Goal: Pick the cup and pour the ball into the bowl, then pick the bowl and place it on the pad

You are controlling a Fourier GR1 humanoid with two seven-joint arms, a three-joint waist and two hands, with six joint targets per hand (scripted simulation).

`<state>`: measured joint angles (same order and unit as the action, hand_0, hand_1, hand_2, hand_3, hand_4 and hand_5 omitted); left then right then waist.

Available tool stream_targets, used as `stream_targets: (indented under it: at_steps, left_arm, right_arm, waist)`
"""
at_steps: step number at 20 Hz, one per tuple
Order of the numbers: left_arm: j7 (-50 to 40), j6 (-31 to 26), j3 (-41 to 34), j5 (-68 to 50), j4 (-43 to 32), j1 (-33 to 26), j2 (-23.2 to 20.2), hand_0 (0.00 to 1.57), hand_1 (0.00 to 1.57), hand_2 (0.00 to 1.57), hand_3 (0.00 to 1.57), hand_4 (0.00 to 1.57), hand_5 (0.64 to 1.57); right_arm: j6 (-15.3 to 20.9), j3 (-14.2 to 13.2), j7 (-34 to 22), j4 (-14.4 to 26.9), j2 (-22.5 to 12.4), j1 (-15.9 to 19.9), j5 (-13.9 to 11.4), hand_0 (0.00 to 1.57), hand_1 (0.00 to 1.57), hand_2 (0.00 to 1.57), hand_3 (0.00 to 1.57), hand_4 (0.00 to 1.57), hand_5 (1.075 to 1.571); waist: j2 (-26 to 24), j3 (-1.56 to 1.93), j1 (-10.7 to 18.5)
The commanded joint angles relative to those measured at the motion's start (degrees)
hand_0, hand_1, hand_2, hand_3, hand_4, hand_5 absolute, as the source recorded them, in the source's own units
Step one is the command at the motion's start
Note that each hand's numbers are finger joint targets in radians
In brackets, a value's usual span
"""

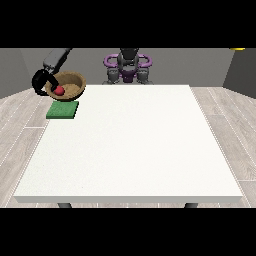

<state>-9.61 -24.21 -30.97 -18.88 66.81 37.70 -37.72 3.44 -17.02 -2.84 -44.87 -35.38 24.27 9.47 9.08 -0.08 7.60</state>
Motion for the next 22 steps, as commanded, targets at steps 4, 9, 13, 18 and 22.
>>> stream_targets:
  at_steps: [4, 9, 13, 18, 22]
  left_arm:
    - [4.8, -0.8, -2.4, -0.1, -3.1, -2.4, -3.1, 0.00, 0.00, 0.00, 0.00, 1.20, 1.542]
    - [7.4, -1.9, -2.9, 0.0, -6.9, -5.5, -4.6, 0.00, 0.00, 0.00, 0.00, 1.21, 1.554]
    - [10.6, -6.5, -4.5, -2.2, -8.7, -6.1, -7.0, 0.00, 0.00, 0.00, 0.00, 1.22, 1.552]
    - [15.0, -4.7, -3.8, 0.1, -9.9, -7.1, -6.8, 0.00, 0.00, 0.00, 0.00, 1.21, 1.556]
    - [12.2, -3.1, -1.7, 0.0, -7.1, -8.9, -4.8, 0.00, 0.00, 0.00, 0.00, 1.20, 1.557]
  right_arm:
    - [-6.0, -2.9, -3.2, 2.5, -7.3, 3.0, 1.5, 1.57, 1.57, 1.57, 0.53, 1.10, 1.564]
    - [-6.7, -0.7, -2.0, 1.8, -5.0, 2.0, -0.5, 1.57, 1.57, 1.57, 0.53, 1.10, 1.564]
    - [-2.7, -2.8, 1.0, 4.0, -1.7, 3.1, 0.5, 1.57, 1.57, 1.57, 0.43, 1.07, 1.564]
    - [-3.4, -2.9, -1.2, 4.9, 0.2, 6.1, 1.9, 1.57, 1.57, 1.57, 0.45, 1.04, 1.570]
    - [-2.9, -2.7, 2.2, 8.2, 2.4, 4.1, 1.0, 1.57, 1.57, 1.57, 0.55, 1.02, 1.571]
  waist:
    - [1.5, 0.10, -3.8]
    - [0.5, 0.09, -5.2]
    - [3.4, 0.09, -3.1]
    - [5.1, 0.07, -3.6]
    - [1.7, 0.11, -3.8]
